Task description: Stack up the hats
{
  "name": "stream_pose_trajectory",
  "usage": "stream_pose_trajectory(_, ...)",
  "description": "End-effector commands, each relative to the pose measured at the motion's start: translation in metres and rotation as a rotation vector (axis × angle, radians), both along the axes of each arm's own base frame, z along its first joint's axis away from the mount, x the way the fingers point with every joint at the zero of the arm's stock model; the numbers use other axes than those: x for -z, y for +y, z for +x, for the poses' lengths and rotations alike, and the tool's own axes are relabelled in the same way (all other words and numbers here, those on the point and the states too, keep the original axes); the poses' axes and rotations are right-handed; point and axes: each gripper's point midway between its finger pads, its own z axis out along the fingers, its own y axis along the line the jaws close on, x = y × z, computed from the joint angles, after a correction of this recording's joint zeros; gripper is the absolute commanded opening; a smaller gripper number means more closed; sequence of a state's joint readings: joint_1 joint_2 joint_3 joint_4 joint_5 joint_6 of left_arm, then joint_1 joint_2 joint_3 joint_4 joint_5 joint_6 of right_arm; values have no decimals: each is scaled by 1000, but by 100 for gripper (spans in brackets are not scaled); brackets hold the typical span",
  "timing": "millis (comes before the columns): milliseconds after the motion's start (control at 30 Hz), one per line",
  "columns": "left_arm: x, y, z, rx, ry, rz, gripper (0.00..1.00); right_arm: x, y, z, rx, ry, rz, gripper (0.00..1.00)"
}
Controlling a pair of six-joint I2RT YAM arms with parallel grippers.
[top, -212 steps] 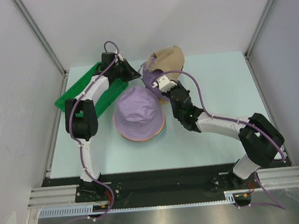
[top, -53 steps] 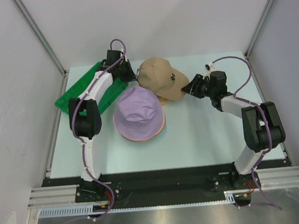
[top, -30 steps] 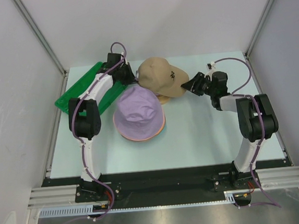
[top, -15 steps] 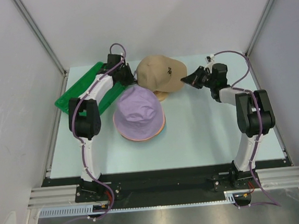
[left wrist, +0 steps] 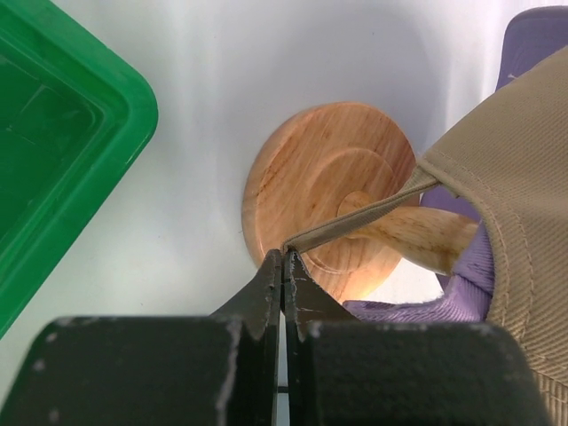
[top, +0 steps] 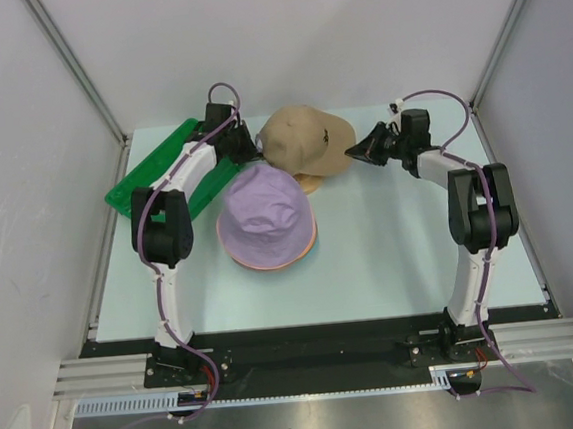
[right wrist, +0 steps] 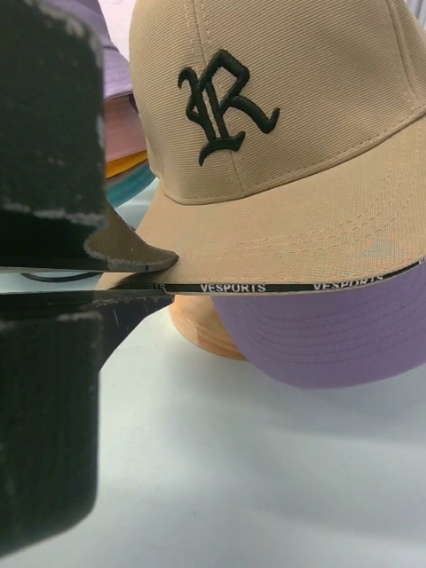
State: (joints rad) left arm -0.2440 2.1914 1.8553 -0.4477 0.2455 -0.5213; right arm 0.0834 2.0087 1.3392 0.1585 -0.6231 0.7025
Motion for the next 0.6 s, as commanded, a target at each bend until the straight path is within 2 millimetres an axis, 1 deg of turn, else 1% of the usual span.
stream_pose_trajectory(0, -13, 25, 0, -57, -12, 48, 0, 73, -32, -18, 84, 187, -186, 0)
stream_pose_trajectory(67, -24, 22, 2, -47, -40, 30, 1, 59, -29, -17, 69, 136, -194, 6)
stream_pose_trajectory(100, -29, 21, 2, -45, -49, 23, 9, 54, -29, -16, 64, 120, -193, 16)
stream_pose_trajectory(133, -37, 21, 2, -43, -63, 16, 13, 47, -27, -17, 60, 105, -190, 23)
stream_pose_trajectory(167, -41, 21, 2, -48, -69, 11, 18, 37, -28, -10, 63, 52, -188, 35)
stream_pose_trajectory(200, -45, 21, 2, -52, -79, 10, 28, 33, -27, -10, 63, 39, -188, 42)
stream_pose_trajectory(233, -49, 23, 2, -59, -84, 13, 32, 23, -28, -8, 67, 10, -189, 47)
stream_pose_trajectory(267, -57, 25, 2, -69, -97, 10, 37, 20, -29, -7, 74, 2, -192, 55)
stream_pose_trajectory(300, -60, 26, 1, -71, -105, 10, 45, 17, -29, -6, 77, -8, -194, 58)
stream_pose_trajectory(333, -65, 29, 2, -80, -113, 10, 50, 14, -29, -6, 78, -16, -195, 60)
stream_pose_trajectory(367, -75, 31, 0, -83, -128, 8, 55, 8, -31, -6, 80, -33, -203, 68)
stream_pose_trajectory(400, -78, 32, -1, -88, -134, 7, 62, 7, -31, -7, 82, -35, -207, 69)
stream_pose_trajectory(433, -80, 36, -1, -96, -136, 10, 65, 4, -32, -8, 83, -42, -211, 73)
stream_pose_trajectory(500, -90, 39, -5, -103, -155, 6, 71, 0, -35, -11, 91, -51, -221, 74)
stream_pose_trajectory(533, -94, 41, -8, -102, -164, 1, 72, -1, -36, -11, 97, -55, -229, 75)
stream_pose_trajectory(567, -101, 40, -7, -100, -189, -9, 73, -7, -38, -13, 101, -67, -231, 76)
